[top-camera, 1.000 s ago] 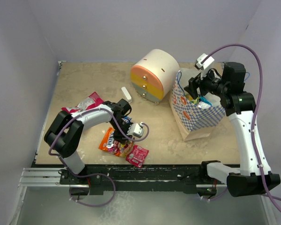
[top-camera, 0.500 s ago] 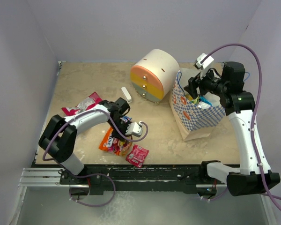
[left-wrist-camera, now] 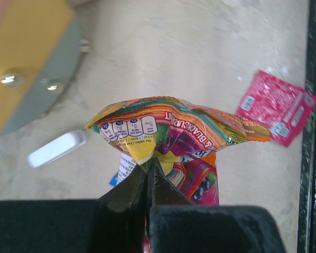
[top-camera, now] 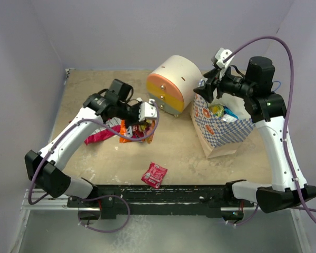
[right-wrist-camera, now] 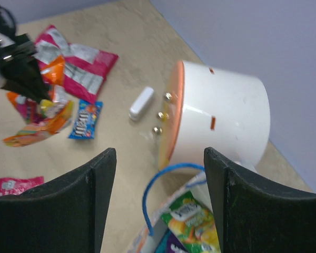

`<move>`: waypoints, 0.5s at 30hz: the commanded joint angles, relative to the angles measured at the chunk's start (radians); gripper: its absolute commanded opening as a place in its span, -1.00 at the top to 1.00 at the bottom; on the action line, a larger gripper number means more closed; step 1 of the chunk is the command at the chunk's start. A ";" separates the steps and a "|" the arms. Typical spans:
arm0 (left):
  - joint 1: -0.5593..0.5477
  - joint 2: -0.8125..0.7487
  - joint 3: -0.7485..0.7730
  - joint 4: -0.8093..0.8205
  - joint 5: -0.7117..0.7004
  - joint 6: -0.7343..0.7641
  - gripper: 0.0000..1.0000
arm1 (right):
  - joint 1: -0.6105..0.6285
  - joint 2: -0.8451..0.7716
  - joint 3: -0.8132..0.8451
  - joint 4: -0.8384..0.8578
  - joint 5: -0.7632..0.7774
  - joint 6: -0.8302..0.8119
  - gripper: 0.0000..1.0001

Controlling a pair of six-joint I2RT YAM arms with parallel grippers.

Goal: Place the snacks into the paper bag
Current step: Pick up the snack from the center of the board.

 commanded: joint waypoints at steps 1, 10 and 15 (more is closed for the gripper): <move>0.070 -0.073 0.110 0.127 0.041 -0.172 1.00 | 0.080 0.009 0.072 0.149 -0.129 0.111 -0.38; 0.117 -0.130 0.189 0.343 -0.097 -0.435 1.00 | 0.276 0.140 0.171 0.175 -0.143 0.193 -0.39; 0.129 -0.134 0.232 0.372 -0.134 -0.516 1.00 | 0.375 0.199 0.149 0.203 -0.088 0.226 -0.49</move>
